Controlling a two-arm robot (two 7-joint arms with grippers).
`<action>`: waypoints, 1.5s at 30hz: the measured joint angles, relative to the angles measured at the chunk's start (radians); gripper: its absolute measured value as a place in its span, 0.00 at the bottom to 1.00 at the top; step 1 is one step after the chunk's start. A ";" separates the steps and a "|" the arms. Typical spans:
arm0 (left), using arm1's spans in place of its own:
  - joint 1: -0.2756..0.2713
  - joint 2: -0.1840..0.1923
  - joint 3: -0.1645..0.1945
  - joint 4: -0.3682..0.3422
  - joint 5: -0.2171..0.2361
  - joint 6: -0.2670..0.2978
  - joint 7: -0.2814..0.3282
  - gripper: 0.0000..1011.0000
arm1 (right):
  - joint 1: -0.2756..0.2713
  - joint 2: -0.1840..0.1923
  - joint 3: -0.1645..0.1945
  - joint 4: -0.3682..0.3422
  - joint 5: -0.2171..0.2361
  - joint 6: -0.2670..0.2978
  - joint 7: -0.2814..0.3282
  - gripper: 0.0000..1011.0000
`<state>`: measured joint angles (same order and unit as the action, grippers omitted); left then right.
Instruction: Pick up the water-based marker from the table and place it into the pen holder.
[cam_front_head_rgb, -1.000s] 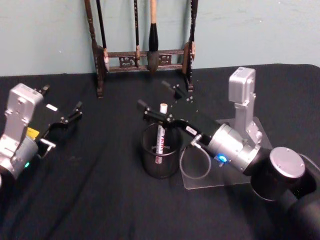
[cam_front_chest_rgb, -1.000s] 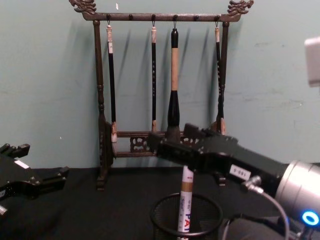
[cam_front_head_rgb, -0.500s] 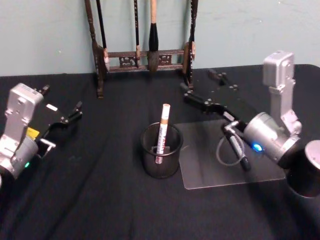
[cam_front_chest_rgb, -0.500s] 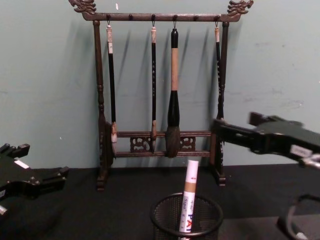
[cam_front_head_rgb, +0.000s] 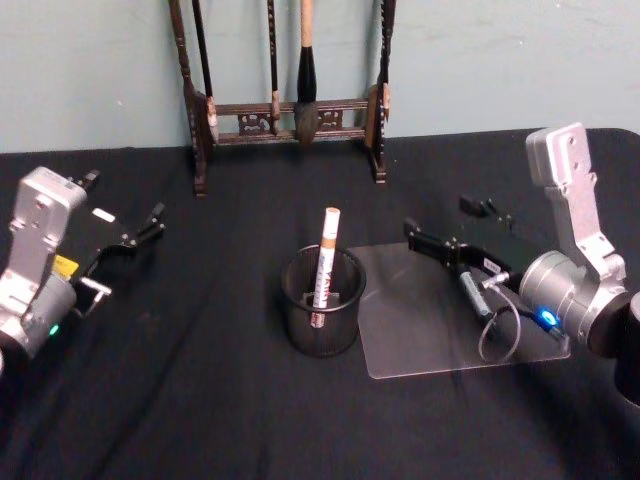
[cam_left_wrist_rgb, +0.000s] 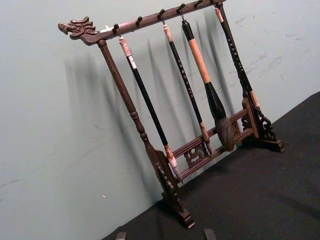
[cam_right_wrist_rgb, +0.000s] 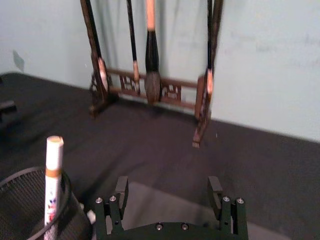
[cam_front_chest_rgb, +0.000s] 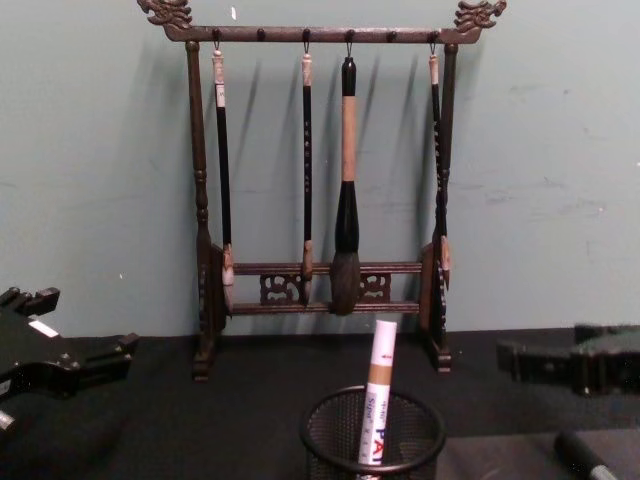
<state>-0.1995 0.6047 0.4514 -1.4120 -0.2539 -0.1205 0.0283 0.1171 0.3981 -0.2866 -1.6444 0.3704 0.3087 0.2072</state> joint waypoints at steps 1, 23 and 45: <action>0.000 0.000 0.000 0.000 0.000 0.000 0.000 0.99 | -0.002 -0.001 0.001 -0.001 -0.002 0.024 -0.001 0.99; 0.000 0.000 0.000 0.000 0.000 0.000 0.000 0.99 | -0.010 -0.005 0.020 0.053 -0.065 0.190 -0.015 0.99; 0.000 0.000 0.000 0.000 0.000 0.000 0.000 0.99 | 0.007 -0.033 0.037 0.107 -0.118 0.186 0.017 0.99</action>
<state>-0.1995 0.6047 0.4514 -1.4120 -0.2539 -0.1205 0.0283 0.1241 0.3646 -0.2496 -1.5372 0.2525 0.4945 0.2243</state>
